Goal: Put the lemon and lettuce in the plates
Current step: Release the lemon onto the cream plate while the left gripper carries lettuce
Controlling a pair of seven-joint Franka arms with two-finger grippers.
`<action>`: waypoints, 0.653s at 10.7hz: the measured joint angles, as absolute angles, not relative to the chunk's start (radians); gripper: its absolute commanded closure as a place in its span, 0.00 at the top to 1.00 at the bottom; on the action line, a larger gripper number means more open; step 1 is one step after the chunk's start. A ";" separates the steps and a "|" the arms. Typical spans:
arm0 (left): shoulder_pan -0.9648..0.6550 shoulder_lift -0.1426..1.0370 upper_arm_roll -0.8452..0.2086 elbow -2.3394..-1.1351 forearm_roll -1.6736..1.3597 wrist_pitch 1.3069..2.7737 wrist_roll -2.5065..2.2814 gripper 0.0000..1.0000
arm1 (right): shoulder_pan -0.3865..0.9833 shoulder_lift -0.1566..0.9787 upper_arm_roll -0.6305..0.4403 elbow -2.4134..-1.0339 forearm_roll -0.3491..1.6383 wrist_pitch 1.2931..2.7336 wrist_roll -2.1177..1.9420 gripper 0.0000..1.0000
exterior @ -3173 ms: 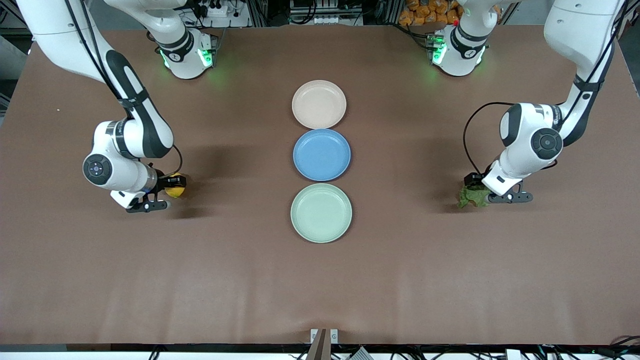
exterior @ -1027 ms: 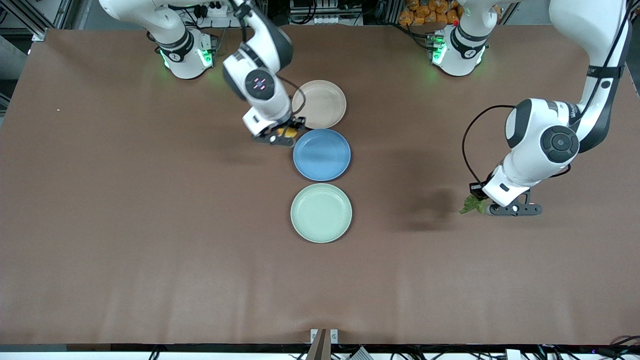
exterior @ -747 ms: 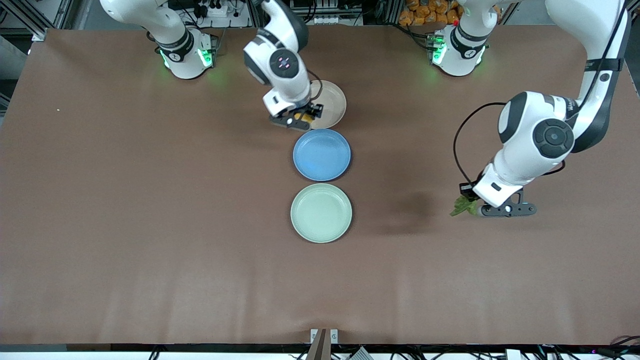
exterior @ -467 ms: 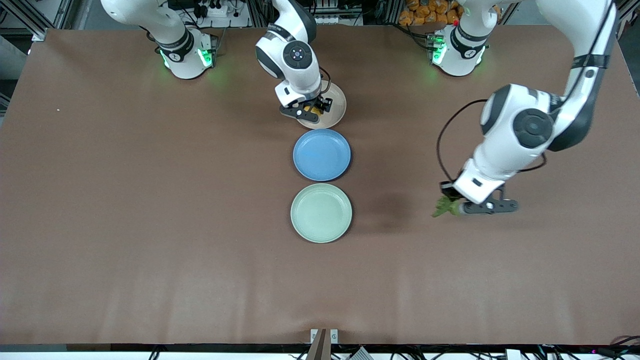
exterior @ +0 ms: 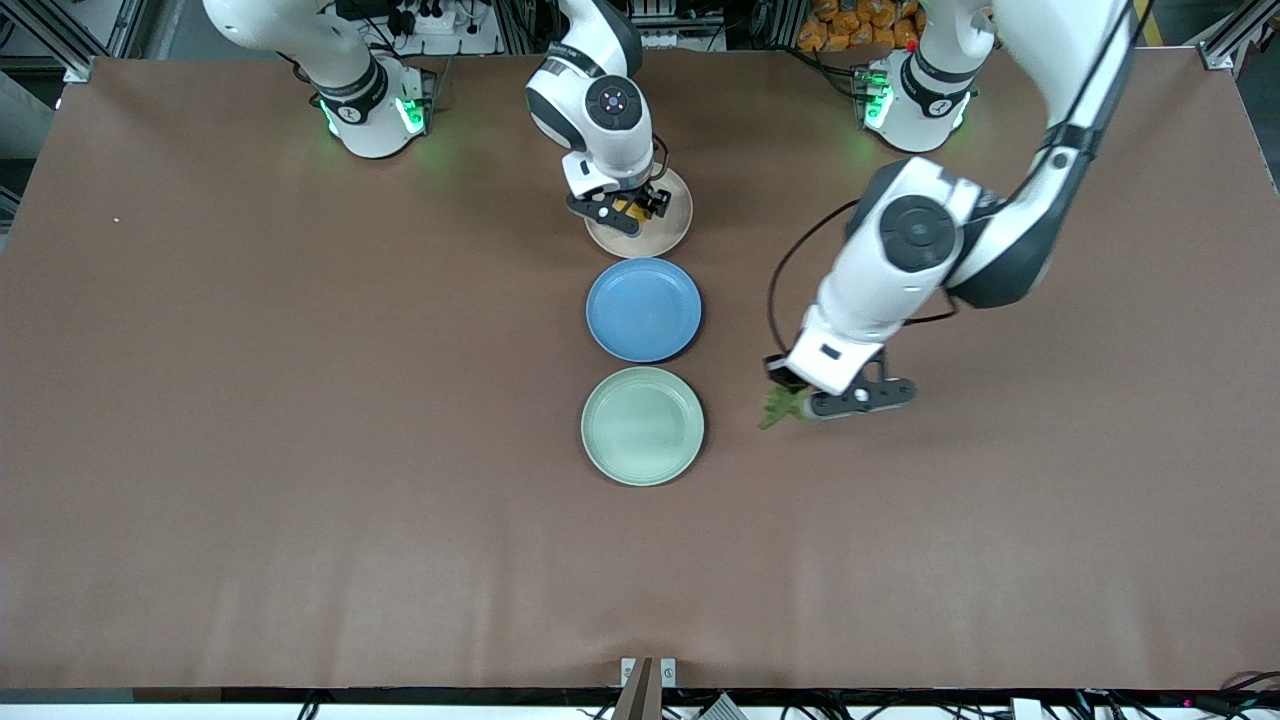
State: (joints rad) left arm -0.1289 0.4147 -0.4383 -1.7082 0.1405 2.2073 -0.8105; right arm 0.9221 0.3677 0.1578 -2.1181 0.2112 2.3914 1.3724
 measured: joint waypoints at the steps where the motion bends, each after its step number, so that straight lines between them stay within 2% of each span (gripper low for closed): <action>1: -0.157 0.448 -0.438 -1.682 0.148 2.222 -0.873 0.00 | 0.928 0.372 0.158 -2.119 0.211 2.391 1.388 1.00; 5: -0.242 0.564 -0.436 -1.636 0.288 2.344 -1.097 0.00 | 0.926 0.378 0.141 -2.134 0.169 2.390 1.366 1.00; 7: -0.280 0.618 -0.433 -1.623 0.348 2.423 -1.210 0.00 | 0.864 0.377 0.125 -2.151 0.159 2.391 1.243 1.00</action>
